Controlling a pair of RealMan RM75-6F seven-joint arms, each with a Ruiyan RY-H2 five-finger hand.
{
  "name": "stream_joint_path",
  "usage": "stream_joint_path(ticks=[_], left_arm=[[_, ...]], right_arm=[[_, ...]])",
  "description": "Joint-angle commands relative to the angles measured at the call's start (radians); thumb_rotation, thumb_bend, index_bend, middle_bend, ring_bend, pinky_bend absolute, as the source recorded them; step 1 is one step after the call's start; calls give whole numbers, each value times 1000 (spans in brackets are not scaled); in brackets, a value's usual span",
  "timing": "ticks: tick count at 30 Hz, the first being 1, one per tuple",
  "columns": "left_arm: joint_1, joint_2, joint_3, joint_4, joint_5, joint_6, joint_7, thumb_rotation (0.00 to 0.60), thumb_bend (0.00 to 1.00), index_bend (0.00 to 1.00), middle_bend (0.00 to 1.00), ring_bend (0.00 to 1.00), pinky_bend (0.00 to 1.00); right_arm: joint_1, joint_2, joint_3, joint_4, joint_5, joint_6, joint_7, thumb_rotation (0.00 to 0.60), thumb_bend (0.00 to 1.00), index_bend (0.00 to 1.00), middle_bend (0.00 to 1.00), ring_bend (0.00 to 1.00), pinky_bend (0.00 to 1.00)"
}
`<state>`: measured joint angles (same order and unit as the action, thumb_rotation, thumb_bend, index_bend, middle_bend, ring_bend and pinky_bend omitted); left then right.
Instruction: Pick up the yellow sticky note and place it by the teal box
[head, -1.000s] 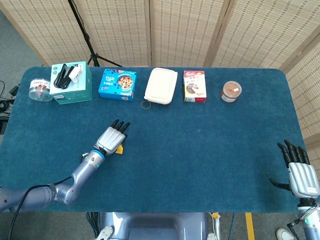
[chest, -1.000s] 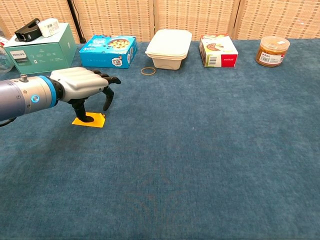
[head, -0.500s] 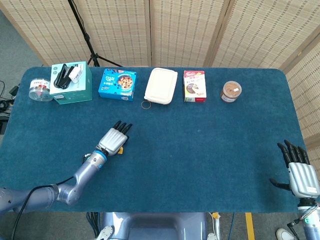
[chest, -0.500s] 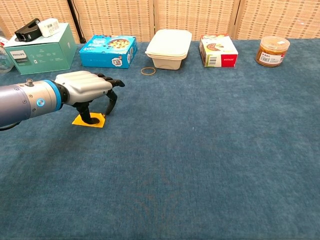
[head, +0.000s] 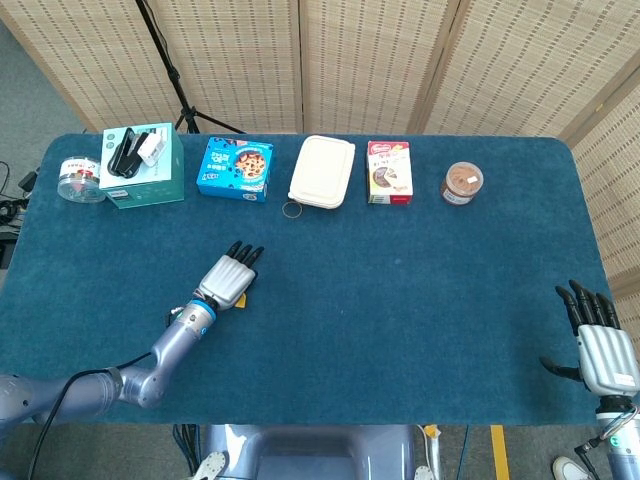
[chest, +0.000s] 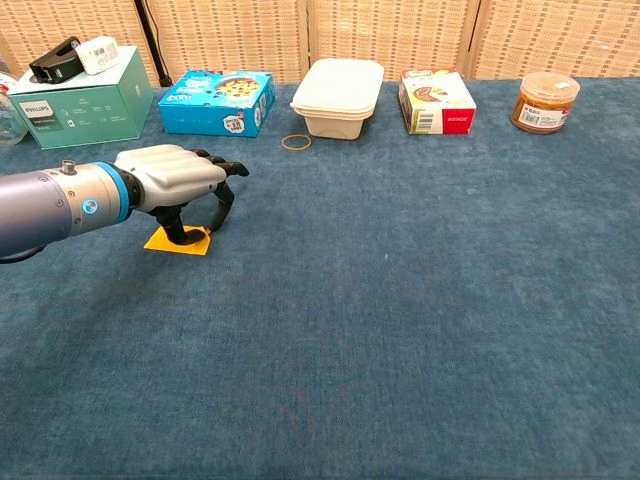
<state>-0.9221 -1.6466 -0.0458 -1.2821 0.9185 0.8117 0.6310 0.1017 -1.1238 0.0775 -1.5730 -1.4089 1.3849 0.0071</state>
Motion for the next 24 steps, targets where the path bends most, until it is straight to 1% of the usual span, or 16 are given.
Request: stream_joint_path(ticks=[1, 5, 20, 24], left_arm=[[-1, 1, -2, -1, -5, 1, 6, 600, 418, 534, 0, 0, 0], [1, 4, -2, -3, -1, 3, 3, 600, 419, 565, 0, 0, 0], [7, -16, 0, 30, 0, -2, 0, 600, 428, 569, 0, 0, 0], [10, -25, 1, 40, 6, 3, 2, 600, 496, 594, 0, 0, 0]], right_arm=[[0, 0, 0, 0, 0, 1, 1, 600, 0, 0, 0, 0, 0], [0, 0, 0, 0, 0, 1, 3, 600, 0, 0, 0, 0, 0], [0, 3, 0, -1, -3, 0, 17, 600, 0, 0, 0, 0, 0], [1, 4, -1, -2, -7, -1, 21, 600, 0, 0, 0, 0, 0]])
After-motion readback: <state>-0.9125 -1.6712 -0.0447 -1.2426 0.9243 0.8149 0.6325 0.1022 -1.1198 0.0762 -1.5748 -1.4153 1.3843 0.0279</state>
